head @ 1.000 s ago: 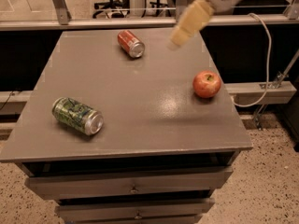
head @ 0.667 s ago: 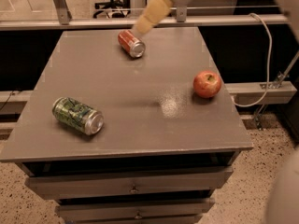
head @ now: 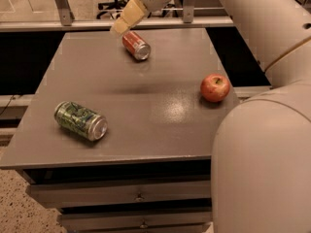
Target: Pick coke can
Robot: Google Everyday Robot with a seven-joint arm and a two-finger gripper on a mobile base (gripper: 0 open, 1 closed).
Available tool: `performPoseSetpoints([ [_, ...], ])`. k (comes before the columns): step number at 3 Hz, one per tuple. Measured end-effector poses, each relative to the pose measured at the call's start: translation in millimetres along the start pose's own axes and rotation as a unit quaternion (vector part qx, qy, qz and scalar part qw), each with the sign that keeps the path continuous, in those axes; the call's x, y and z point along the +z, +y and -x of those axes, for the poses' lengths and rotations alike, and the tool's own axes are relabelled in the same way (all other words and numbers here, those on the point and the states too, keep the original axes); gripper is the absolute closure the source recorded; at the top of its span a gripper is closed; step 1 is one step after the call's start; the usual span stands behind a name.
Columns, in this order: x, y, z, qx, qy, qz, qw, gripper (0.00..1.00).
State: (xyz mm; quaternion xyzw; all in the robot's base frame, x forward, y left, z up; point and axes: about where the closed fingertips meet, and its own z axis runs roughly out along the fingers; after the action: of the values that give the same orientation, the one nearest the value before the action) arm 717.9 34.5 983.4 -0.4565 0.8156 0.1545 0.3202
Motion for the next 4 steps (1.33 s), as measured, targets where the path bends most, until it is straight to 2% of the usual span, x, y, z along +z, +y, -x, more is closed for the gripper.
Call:
performPoseSetpoints([
  [1, 3, -4, -8, 0.004, -0.009, -0.009, 0.9999, 0.0],
  [2, 20, -17, -36, 0.026, -0.034, -0.02, 0.9989, 0.0],
  [3, 47, -39, -61, 0.059, -0.09, -0.02, 0.994, 0.0],
  [4, 63, -50, -58, 0.073, -0.127, -0.008, 0.9892, 0.0],
])
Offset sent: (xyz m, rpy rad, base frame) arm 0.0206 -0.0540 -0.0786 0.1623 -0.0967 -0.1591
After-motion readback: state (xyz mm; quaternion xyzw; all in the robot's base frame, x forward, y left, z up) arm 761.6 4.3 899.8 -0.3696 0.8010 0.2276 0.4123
